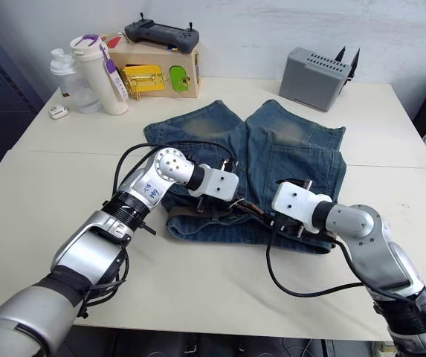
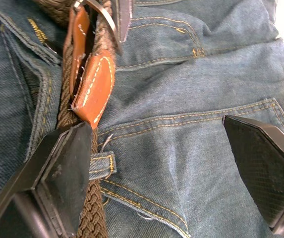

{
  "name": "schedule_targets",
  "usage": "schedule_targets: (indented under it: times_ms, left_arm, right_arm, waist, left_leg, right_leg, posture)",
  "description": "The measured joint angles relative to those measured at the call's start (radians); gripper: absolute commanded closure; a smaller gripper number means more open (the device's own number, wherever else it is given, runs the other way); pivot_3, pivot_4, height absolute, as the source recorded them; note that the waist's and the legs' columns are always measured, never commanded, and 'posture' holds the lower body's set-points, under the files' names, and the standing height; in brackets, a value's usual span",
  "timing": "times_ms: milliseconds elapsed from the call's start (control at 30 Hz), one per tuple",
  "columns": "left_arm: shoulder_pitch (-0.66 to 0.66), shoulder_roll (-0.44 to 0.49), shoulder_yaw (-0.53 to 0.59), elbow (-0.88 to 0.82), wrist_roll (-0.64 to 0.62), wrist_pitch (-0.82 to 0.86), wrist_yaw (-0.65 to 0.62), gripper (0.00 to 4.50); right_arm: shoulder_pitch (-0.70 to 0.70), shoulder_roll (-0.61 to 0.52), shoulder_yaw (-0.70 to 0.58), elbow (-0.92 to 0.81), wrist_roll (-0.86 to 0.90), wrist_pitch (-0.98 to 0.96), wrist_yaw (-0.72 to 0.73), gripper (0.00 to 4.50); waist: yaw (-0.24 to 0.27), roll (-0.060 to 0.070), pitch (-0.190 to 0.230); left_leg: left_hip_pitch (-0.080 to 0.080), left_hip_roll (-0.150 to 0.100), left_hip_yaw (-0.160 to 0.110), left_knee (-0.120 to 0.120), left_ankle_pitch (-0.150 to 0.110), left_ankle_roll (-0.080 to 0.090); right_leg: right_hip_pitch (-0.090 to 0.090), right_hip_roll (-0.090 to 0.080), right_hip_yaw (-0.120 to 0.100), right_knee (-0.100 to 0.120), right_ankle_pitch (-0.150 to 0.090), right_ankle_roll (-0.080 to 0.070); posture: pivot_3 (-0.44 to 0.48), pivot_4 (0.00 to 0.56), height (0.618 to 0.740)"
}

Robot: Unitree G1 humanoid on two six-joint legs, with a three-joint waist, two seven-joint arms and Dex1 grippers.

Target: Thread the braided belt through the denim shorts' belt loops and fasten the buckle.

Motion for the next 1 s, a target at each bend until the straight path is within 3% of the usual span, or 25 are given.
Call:
schedule_targets:
  times_ms: [600,867,1000]
  left_arm:
    - [0.006,-0.008,0.000,-0.011,-0.007,0.036,0.004,4.50]
    - [0.025,-0.008,0.001,-0.048,-0.008,0.053,0.005,4.50]
    - [0.025,-0.006,0.001,-0.050,-0.012,0.054,0.004,4.50]
  right_arm:
    - [0.028,-0.047,0.015,0.018,-0.060,-0.060,0.021,0.03]
    - [-0.053,0.023,0.044,0.023,-0.071,-0.061,-0.002,0.03]
    - [-0.069,0.045,0.051,0.023,-0.072,-0.057,-0.006,1.13]
  waist:
    - [0.012,0.000,0.000]
    - [0.011,0.000,0.000]
    - [0.013,0.000,0.000]
  left_leg:
    - [0.000,0.000,0.000,0.001,0.000,0.000]
    - [0.000,0.000,0.000,0.001,0.000,0.000]
    - [0.000,0.000,0.001,0.001,0.000,0.000]
  right_leg:
    - [0.000,0.000,0.000,0.001,0.000,0.000]
    - [0.000,0.000,0.000,0.001,0.000,0.000]
    - [0.000,0.000,0.000,0.001,0.000,0.000]
  posture:
    - [0.000,0.150,0.736]
    - [0.000,0.150,0.736]
    - [0.000,0.150,0.736]
